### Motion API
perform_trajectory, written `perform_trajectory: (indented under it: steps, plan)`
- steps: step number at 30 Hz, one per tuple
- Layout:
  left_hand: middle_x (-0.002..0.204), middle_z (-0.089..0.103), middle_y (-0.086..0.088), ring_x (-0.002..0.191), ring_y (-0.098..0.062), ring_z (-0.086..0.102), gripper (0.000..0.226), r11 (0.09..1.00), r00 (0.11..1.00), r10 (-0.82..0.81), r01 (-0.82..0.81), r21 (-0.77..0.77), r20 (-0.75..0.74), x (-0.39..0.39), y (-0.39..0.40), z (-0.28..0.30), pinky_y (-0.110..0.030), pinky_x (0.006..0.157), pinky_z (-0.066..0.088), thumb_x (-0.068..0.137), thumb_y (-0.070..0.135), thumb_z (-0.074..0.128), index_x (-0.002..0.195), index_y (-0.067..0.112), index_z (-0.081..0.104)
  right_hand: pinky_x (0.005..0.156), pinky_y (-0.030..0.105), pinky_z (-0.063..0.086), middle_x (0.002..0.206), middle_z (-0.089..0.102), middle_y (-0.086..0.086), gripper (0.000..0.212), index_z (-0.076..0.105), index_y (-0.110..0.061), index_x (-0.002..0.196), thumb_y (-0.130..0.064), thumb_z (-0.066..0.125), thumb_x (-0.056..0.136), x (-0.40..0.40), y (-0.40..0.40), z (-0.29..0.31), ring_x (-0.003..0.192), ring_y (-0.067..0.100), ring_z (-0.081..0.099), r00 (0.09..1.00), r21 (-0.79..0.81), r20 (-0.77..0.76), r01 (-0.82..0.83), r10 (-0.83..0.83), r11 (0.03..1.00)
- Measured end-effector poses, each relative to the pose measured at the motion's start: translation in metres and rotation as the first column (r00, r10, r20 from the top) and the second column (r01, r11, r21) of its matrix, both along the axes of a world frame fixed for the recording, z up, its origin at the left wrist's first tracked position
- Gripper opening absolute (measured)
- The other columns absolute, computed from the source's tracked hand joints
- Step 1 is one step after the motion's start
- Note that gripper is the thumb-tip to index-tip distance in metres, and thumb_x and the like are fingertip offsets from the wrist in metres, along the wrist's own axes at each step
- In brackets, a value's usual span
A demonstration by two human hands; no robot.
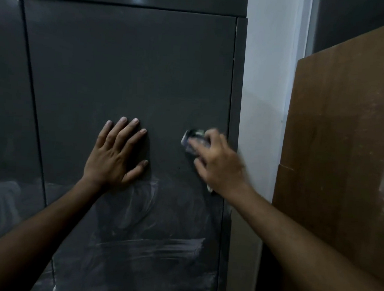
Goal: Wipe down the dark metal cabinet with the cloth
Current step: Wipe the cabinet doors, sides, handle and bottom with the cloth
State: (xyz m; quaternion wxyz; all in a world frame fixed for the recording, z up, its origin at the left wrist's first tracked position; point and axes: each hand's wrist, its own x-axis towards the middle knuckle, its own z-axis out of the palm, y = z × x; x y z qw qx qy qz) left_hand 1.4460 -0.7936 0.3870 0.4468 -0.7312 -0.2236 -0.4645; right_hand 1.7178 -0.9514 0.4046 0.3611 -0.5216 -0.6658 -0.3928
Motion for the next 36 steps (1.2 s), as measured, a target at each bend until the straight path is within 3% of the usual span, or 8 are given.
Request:
perform_trajectory:
  steps: [6, 10, 14, 17, 19, 24, 31, 36]
  plan:
    - [0.169, 0.028, -0.016, 0.160, -0.037, 0.019, 0.080, 0.999, 1.000, -0.002, 0.001, -0.048, -0.012, 0.001, -0.015, -0.001, -0.059, 0.129, 0.015, 0.098, 0.060, 0.045, 0.160, 0.010, 0.037, 0.079, 0.034, 0.052, 0.116, 0.050, -0.002, 0.053, 0.062, -0.029, 0.134, -0.016, 0.063, 0.083, 0.023, -0.033, -0.040, 0.103, 0.019, 0.057, 0.970, -0.355, -0.154, -0.233, 0.189, 0.905]
    - [0.164, 0.036, -0.018, 0.155, -0.041, 0.027, 0.073, 0.981, 0.996, -0.008, 0.024, -0.193, 0.084, 0.013, -0.047, -0.005, -0.063, 0.127, 0.014, 0.093, 0.052, 0.052, 0.152, 0.009, 0.047, 0.082, 0.025, 0.050, 0.114, 0.055, -0.002, 0.075, 0.043, -0.036, 0.143, -0.005, 0.068, 0.080, 0.025, -0.046, -0.038, 0.096, 0.010, 0.063, 0.691, -0.249, -0.648, -0.588, 0.319, 0.769]
    - [0.120, 0.065, -0.006, 0.115, -0.033, 0.061, 0.044, 0.889, 0.975, -0.205, 0.224, -0.398, 0.092, 0.038, -0.098, -0.017, -0.048, 0.105, 0.043, 0.094, 0.050, 0.056, 0.118, 0.015, 0.067, 0.098, 0.036, 0.054, 0.122, 0.066, 0.010, 0.067, 0.055, -0.014, 0.136, 0.006, 0.081, 0.077, 0.010, -0.047, -0.042, 0.111, 0.024, 0.067, 0.481, -0.165, -0.812, -0.731, 0.330, 0.662]
    - [0.104, 0.075, 0.001, 0.096, -0.017, 0.071, 0.037, 0.225, 0.811, -0.451, 0.507, -0.832, 0.373, 0.058, -0.137, -0.027, -0.033, 0.085, 0.056, 0.101, 0.051, 0.061, 0.112, 0.017, 0.071, 0.093, 0.033, 0.057, 0.115, 0.073, 0.008, 0.053, 0.064, -0.013, 0.117, 0.001, 0.088, 0.072, 0.000, -0.048, -0.050, 0.107, 0.020, 0.071, 0.361, -0.117, -0.883, -0.789, 0.300, 0.604]
    - [0.114, 0.077, -0.009, 0.104, -0.019, 0.071, 0.041, -0.262, 0.688, -0.337, 0.587, -0.766, 0.642, 0.068, -0.152, -0.033, -0.035, 0.093, 0.056, 0.098, 0.046, 0.061, 0.119, 0.012, 0.070, 0.085, 0.032, 0.059, 0.108, 0.074, 0.009, 0.050, 0.063, -0.008, 0.112, -0.005, 0.091, 0.071, -0.003, -0.049, -0.054, 0.097, 0.017, 0.072, 0.308, -0.096, -0.915, -0.796, 0.262, 0.598]
    - [0.102, 0.072, -0.013, 0.091, -0.028, 0.065, 0.036, -0.617, 0.526, -0.049, 0.652, -0.440, 0.849, 0.070, -0.159, -0.048, -0.032, 0.074, 0.054, 0.093, 0.038, 0.064, 0.114, 0.010, 0.059, 0.087, 0.037, 0.059, 0.108, 0.075, 0.017, 0.060, 0.060, 0.004, 0.115, -0.020, 0.092, 0.071, -0.010, -0.058, -0.064, 0.098, 0.025, 0.073, 0.126, -0.032, -0.979, -0.869, 0.159, 0.493]
    - [0.095, 0.070, -0.005, 0.066, -0.008, 0.063, 0.020, -0.447, 0.550, 0.068, 0.763, -0.467, 0.833, 0.069, -0.158, -0.058, -0.021, 0.059, 0.053, 0.099, 0.019, 0.069, 0.115, 0.010, 0.062, 0.082, 0.034, 0.061, 0.114, 0.075, 0.013, 0.051, 0.062, -0.003, 0.126, -0.028, 0.078, 0.085, -0.014, -0.077, -0.069, 0.098, 0.025, 0.073, -0.054, 0.021, -0.997, -0.869, -0.053, 0.494]
    - [0.111, 0.073, -0.009, 0.086, -0.015, 0.072, 0.027, -0.350, 0.566, 0.046, 0.781, -0.517, 0.823, 0.060, -0.147, -0.059, -0.031, 0.067, 0.062, 0.101, 0.015, 0.068, 0.124, 0.024, 0.058, 0.099, 0.042, 0.052, 0.125, 0.061, 0.022, 0.053, 0.052, 0.005, 0.140, -0.014, 0.064, 0.092, -0.009, -0.099, -0.073, 0.114, 0.033, 0.059, -0.180, 0.103, -0.959, -0.941, -0.217, 0.323]
